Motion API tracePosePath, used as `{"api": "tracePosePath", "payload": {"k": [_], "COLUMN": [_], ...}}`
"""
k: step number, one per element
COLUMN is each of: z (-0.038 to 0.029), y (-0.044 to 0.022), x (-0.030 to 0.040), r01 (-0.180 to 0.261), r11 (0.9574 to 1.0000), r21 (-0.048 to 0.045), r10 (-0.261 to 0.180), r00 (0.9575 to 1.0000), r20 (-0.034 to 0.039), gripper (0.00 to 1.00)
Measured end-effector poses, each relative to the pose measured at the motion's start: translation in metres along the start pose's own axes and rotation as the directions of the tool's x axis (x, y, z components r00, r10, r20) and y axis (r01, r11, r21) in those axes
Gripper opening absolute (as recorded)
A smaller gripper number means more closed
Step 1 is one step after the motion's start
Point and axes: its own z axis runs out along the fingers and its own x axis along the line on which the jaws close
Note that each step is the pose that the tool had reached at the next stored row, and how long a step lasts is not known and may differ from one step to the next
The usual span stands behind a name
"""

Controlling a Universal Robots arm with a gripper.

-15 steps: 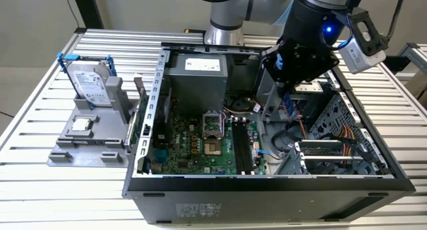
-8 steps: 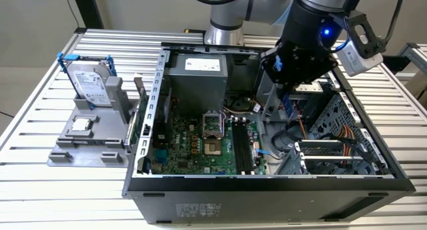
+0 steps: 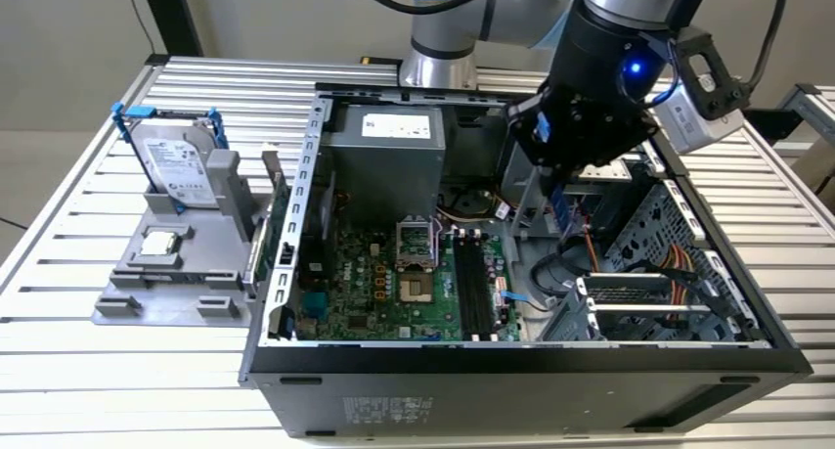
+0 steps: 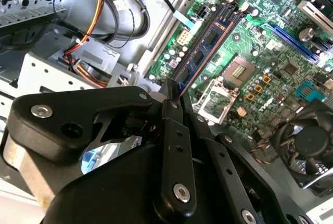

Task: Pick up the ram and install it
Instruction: 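Insert the ram into the slot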

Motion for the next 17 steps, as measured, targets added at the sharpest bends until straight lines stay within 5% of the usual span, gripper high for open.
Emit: {"api": "tracePosePath", "payload": {"k": [17], "z": [0.0068], "y": [0.0], "x": [0.0001], "r01": [0.0], "r11": [1.0], "r21": [0.0025], "r10": [0.0], "r00": [1.0], "r20": [0.0016], "gripper": [0.0]}}
